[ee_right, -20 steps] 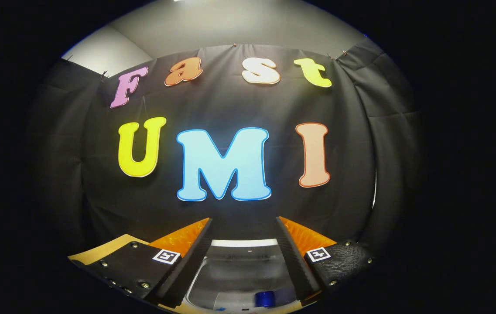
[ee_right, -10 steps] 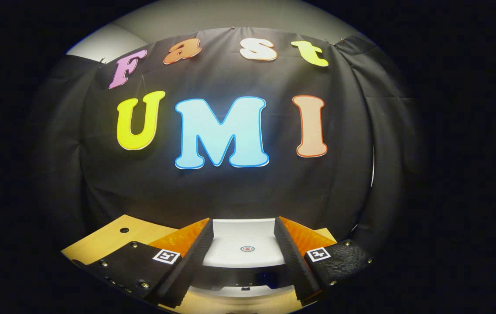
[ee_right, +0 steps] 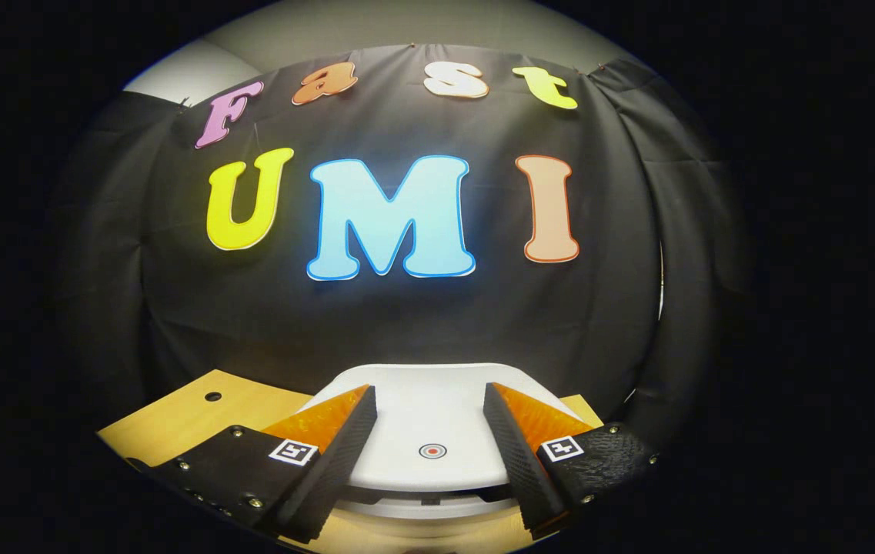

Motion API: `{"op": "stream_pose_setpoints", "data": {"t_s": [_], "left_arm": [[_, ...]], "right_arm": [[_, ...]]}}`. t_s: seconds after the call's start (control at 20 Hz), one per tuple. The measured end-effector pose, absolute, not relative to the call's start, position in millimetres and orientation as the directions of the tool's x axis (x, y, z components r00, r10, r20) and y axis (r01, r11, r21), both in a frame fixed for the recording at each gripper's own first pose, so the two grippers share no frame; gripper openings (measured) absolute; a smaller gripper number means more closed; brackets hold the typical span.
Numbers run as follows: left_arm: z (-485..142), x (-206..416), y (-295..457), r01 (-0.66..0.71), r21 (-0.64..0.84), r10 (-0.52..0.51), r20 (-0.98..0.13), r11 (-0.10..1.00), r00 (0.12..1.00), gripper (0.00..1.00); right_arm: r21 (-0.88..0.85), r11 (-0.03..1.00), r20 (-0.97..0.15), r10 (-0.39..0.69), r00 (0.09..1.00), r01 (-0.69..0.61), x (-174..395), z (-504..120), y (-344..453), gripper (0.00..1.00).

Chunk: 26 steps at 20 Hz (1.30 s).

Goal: Press the lid of the desktop garbage bin to open it, pick up the crumpled paper on the desktop and throw it into the bin, then pick up the pop can on the desktop and drop it into the bin, and finally close the garbage bin lid.

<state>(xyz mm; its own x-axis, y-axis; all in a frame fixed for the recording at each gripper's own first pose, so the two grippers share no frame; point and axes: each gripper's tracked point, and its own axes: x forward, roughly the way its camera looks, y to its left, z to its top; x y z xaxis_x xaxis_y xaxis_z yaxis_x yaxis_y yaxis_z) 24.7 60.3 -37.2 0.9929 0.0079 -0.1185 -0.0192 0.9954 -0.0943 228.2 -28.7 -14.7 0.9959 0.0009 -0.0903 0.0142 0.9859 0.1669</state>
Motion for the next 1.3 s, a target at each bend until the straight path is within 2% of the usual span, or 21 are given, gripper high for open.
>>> {"op": "stream_pose_setpoints", "data": {"t_s": [0.35, 0.4, 0.45, 1.0, 1.3], "left_arm": [[-40.1, 25.0, 66.4, -0.04, -0.091, 0.028, -0.128, 0.995, 0.991, 0.97], [-39.3, 25.1, 66.5, -0.04, -0.092, 0.028, -0.129, 0.995, 0.991, 0.99], [-39.5, 25.6, 65.8, -0.042, -0.092, 0.03, -0.129, 0.995, 0.991, 0.99], [-42.9, 34.0, 63.2, -0.046, -0.087, 0.034, -0.142, 0.995, 0.989, 0.97], [-44.1, 41.6, 56.1, -0.035, -0.096, 0.021, -0.144, 0.995, 0.989, 0.97]], "right_arm": [[0.17, 0.985, -0.051, -0.029, 0.998, 0.037, 236.7, -25.5, -31.6, 0.9], [0.176, 0.983, -0.063, -0.042, 0.997, 0.053, 239.0, -29.3, -35.2, 1.0], [0.182, 0.981, -0.063, -0.051, 0.997, 0.062, 240.3, -29.6, -37.6, 0.96], [0.14, 0.987, -0.034, -0.076, 0.997, 0.08, 244.6, -38.9, -40.7, 0.96], [0.137, 0.989, -0.005, -0.05, 0.999, 0.05, 245.8, -40.5, -39.7, 0.96]]}}
